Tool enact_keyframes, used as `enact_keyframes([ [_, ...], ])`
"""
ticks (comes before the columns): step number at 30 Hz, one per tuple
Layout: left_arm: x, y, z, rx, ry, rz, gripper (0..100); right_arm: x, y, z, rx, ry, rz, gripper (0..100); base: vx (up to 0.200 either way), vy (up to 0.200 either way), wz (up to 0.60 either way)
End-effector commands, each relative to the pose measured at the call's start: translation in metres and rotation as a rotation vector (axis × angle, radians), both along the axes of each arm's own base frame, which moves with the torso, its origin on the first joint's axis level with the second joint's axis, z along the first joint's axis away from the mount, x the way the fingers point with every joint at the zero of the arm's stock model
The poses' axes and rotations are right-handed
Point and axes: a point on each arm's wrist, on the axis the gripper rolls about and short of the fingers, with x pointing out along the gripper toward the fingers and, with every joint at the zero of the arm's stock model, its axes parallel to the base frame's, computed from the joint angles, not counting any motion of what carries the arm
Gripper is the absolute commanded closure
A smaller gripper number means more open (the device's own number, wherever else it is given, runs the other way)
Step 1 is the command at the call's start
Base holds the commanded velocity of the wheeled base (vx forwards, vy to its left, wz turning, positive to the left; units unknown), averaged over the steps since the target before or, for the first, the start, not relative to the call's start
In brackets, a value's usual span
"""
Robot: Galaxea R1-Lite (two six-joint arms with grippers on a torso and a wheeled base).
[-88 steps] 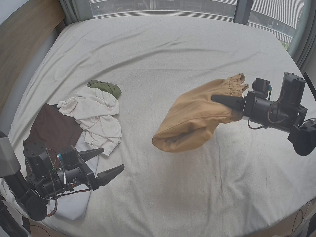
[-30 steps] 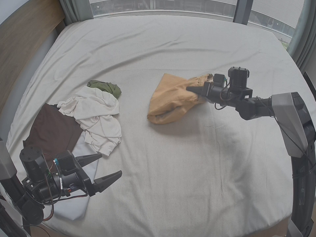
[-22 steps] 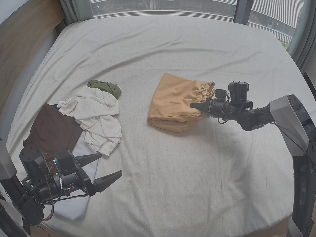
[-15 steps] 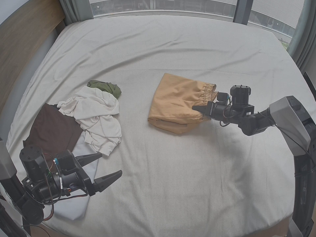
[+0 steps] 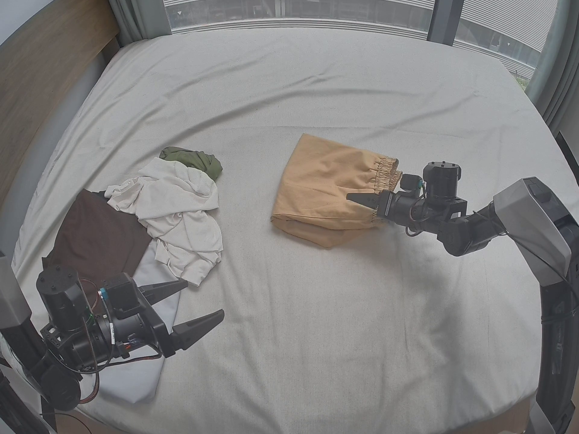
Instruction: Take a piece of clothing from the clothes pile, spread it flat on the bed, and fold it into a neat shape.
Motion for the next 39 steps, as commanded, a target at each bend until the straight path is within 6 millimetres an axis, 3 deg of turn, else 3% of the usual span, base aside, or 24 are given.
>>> enact_keyframes([
  [1,0.000,0.000,0.002,-0.019,0.007,0.004,0,-0.022,-0.008,0.017,-0.005,0.012,-0.008,0,0.000,0.000,0.00],
  [6,-0.001,0.000,0.006,-0.028,-0.009,0.001,0,-0.064,-0.025,0.036,-0.044,0.021,-0.021,0,0.000,0.000,0.00],
  [8,-0.002,0.000,0.007,-0.030,-0.010,0.001,0,-0.069,-0.027,0.036,-0.051,0.023,-0.020,0,0.000,0.000,0.00],
  [9,-0.003,-0.001,0.009,-0.031,-0.019,-0.007,0,-0.092,-0.036,0.043,-0.077,0.017,-0.024,0,0.000,0.000,0.00],
  [10,-0.003,-0.001,0.009,-0.031,-0.019,-0.007,0,-0.092,-0.036,0.043,-0.077,0.017,-0.024,0,0.000,0.000,0.00],
  [12,-0.007,-0.002,0.015,-0.041,-0.044,-0.016,0,-0.122,-0.044,0.057,-0.081,-0.023,-0.026,0,0.000,0.000,0.00],
  [17,-0.013,-0.006,0.025,-0.074,-0.067,-0.038,0,-0.149,-0.048,0.086,-0.052,-0.115,-0.028,0,0.000,0.000,0.00],
  [21,-0.015,-0.008,0.027,-0.081,-0.074,-0.048,0,-0.146,-0.044,0.095,-0.023,-0.132,-0.022,0,0.000,0.000,0.00],
  [24,-0.015,-0.008,0.026,-0.080,-0.071,-0.048,0,-0.130,-0.025,0.103,0.016,-0.147,0.012,0,0.000,0.000,0.00],
  [32,-0.015,-0.006,0.025,-0.082,-0.057,-0.041,0,-0.065,-0.008,0.079,0.041,-0.129,0.008,0,0.000,0.000,0.00],
  [39,-0.016,-0.006,0.024,-0.081,-0.053,-0.039,0,-0.042,0.007,0.062,0.051,-0.092,0.022,0,0.000,0.000,0.00],
])
